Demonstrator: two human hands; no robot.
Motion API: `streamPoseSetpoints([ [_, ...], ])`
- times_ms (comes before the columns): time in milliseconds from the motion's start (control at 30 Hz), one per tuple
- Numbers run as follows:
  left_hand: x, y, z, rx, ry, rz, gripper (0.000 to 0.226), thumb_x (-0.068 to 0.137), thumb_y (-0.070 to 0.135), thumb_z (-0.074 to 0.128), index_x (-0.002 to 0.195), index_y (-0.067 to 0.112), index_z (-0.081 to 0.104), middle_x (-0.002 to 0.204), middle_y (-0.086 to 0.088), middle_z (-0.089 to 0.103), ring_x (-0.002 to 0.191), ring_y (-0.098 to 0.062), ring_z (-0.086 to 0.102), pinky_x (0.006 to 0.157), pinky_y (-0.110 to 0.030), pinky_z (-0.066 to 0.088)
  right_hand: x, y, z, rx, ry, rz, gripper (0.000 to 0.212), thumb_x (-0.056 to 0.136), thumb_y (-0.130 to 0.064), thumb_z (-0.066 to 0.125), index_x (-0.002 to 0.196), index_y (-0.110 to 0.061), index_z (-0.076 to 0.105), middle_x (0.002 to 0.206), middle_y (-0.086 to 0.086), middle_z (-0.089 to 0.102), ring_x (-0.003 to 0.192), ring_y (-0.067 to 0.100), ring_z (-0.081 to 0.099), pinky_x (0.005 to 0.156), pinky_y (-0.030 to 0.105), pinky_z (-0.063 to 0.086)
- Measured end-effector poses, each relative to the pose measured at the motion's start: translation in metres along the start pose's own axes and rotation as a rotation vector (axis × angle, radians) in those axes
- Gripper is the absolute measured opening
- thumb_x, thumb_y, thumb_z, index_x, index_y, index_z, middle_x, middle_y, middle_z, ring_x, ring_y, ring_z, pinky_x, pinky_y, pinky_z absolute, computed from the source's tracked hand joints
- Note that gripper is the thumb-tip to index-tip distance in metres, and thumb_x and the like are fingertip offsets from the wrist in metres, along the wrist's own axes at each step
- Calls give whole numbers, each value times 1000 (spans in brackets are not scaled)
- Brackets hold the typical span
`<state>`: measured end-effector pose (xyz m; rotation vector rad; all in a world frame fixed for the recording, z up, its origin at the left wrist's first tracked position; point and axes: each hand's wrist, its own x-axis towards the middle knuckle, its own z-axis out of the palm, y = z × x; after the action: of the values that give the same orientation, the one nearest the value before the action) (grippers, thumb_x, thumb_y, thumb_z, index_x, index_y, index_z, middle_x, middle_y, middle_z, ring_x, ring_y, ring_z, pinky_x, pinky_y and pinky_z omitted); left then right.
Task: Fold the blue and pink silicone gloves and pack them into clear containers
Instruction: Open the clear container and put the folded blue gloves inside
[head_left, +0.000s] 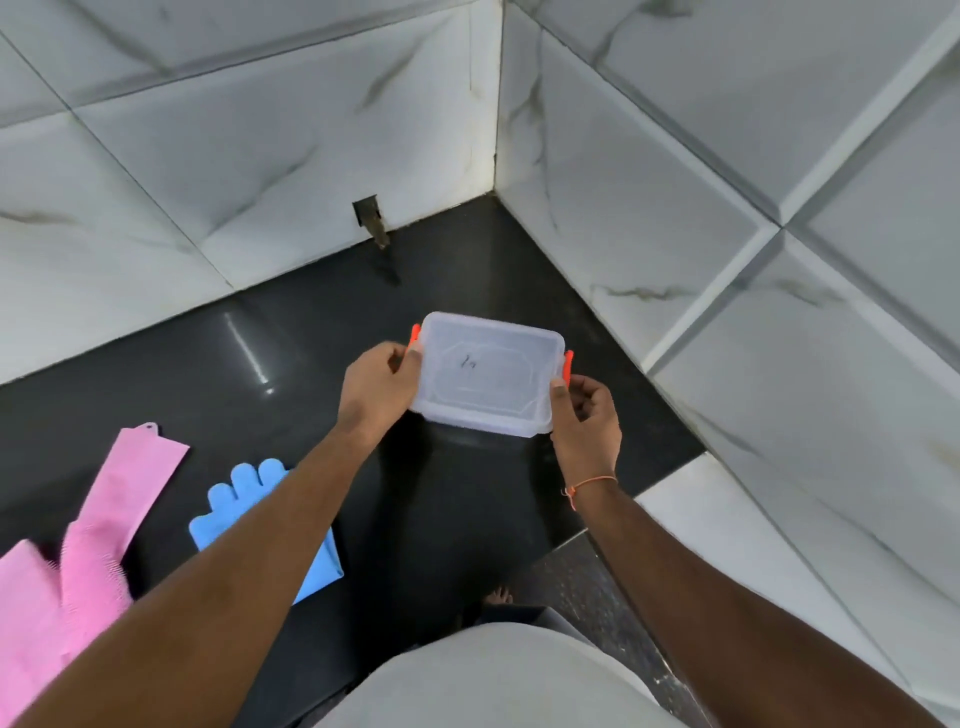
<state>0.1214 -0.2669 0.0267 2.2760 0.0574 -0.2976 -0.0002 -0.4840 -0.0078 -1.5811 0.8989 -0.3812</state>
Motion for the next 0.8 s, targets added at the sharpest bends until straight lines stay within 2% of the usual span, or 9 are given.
streamPoseSetpoints([
  [100,-36,-25,-18,-63,50,-90,53,109,53,51,73,17,66,72,0,73,74,-26,74,72,-44,63,2,-6,15,-68,-107,-50,21,99,-49,68,113,-35,76,97,-20,77,91,0,73,83,24,64],
  [167,-55,-39,-25,-110,98,-141,55,109,47,50,74,7,64,72,-10,72,79,-38,74,78,-57,66,-1,-10,26,-117,-175,-90,28,101,-49,65,116,-31,80,96,-22,77,91,-8,71,73,8,58],
  [233,-70,-49,-27,-145,128,-181,54,110,44,50,77,4,66,74,-12,74,82,-40,74,77,-60,65,-3,-13,35,-158,-206,-118,29,103,-48,63,113,-29,82,94,-20,78,89,-7,70,68,5,54],
  [367,-90,-64,-30,-162,192,-227,47,114,34,46,79,13,69,78,-3,77,81,-28,77,75,-52,67,-5,-12,47,-244,-263,-167,32,106,-45,59,102,-25,83,86,-14,76,83,8,73,74,24,63],
  [433,-95,-70,-31,-147,219,-249,44,115,34,44,82,19,70,83,0,78,84,-23,78,77,-43,66,-6,-7,48,-277,-275,-182,38,108,-43,56,89,-21,80,78,-7,74,79,16,72,71,31,64],
  [500,-97,-75,-35,-139,214,-268,45,116,37,44,85,18,71,84,-2,78,86,-23,77,78,-43,65,-9,-3,48,-287,-288,-169,45,108,-44,54,81,-15,75,74,3,72,76,24,70,69,40,63],
  [567,-96,-79,-40,-188,190,-292,45,116,37,45,88,15,73,86,-3,79,87,-24,79,79,-41,67,-12,0,47,-276,-294,-97,50,108,-44,52,81,-7,71,78,12,72,81,34,71,70,48,64],
  [667,-92,-76,-50,-393,168,-392,42,117,28,46,93,10,74,89,-5,82,92,-26,82,74,-32,69,-18,5,39,-240,-332,63,45,109,-42,51,84,-13,76,79,5,78,83,29,78,75,47,68],
  [800,-92,-70,-57,-423,199,-397,38,115,28,43,102,0,65,98,-16,73,95,-25,73,97,-51,66,-22,6,26,-366,-387,24,30,108,-40,55,97,-23,77,89,-2,79,88,22,76,89,48,65],
])
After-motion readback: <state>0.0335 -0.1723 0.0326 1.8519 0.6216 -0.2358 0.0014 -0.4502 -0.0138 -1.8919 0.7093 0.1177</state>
